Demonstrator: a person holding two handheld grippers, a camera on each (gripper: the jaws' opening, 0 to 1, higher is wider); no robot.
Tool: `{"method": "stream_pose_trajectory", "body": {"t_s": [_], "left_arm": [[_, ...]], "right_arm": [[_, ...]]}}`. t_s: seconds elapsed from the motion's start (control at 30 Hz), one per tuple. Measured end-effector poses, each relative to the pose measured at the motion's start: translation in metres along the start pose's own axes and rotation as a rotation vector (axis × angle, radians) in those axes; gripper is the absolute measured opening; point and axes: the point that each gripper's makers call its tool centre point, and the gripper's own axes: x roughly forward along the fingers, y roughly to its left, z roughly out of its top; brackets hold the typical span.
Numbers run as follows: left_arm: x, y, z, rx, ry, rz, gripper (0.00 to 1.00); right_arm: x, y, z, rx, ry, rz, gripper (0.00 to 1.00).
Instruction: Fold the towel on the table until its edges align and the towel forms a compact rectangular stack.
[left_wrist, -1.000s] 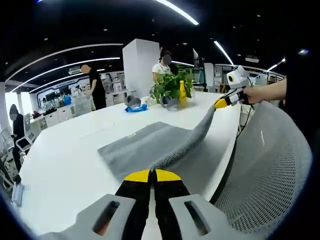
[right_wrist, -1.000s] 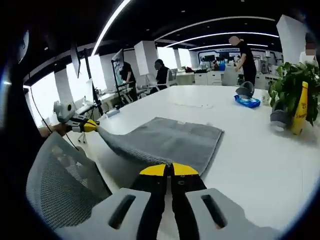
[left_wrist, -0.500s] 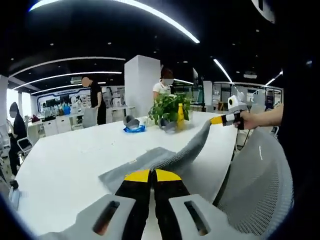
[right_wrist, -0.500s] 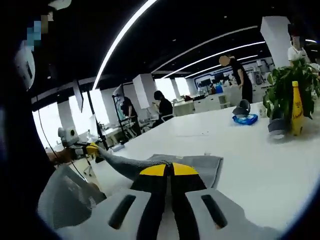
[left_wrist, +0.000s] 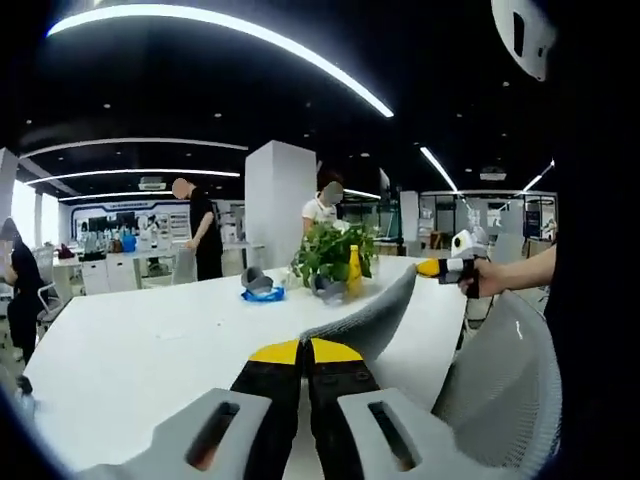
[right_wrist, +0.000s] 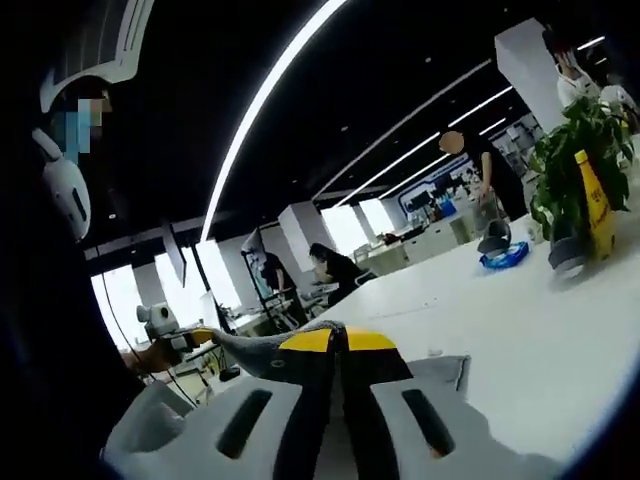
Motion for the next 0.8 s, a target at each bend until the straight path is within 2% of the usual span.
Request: {"method": "stream_pose_trajectory", "body": {"t_s": [0.2, 0.4, 0.5, 0.63, 0.8], "left_arm": [[-0.005, 0.002, 0.015, -0.019, -0.078, 0.007, 0.01], [-0.007, -0.001, 0.026, -0.038, -0.113, 0.009, 0.01], [-0.010, -0.005, 0.034, -0.059, -0.139, -0.015, 0.01], [-0.011, -0.004, 0.030, -0.093, -0.129, -0.014, 0.01], [-0.010, -0.001, 0.015, -0.109, -0.090, 0.013, 0.01]], "right_arm": [[0.000, 0.012, 0.008, -0.012, -0.040, 0.028, 0.00], [-0.001, 0.020, 0.016, 0.001, -0.078, 0.065, 0.00], [-0.001, 0.023, 0.021, 0.004, -0.100, 0.078, 0.00], [-0.002, 0.029, 0.024, 0.010, -0.118, 0.100, 0.00], [0.002, 0.024, 0.016, 0.002, -0.071, 0.072, 0.00]]}}
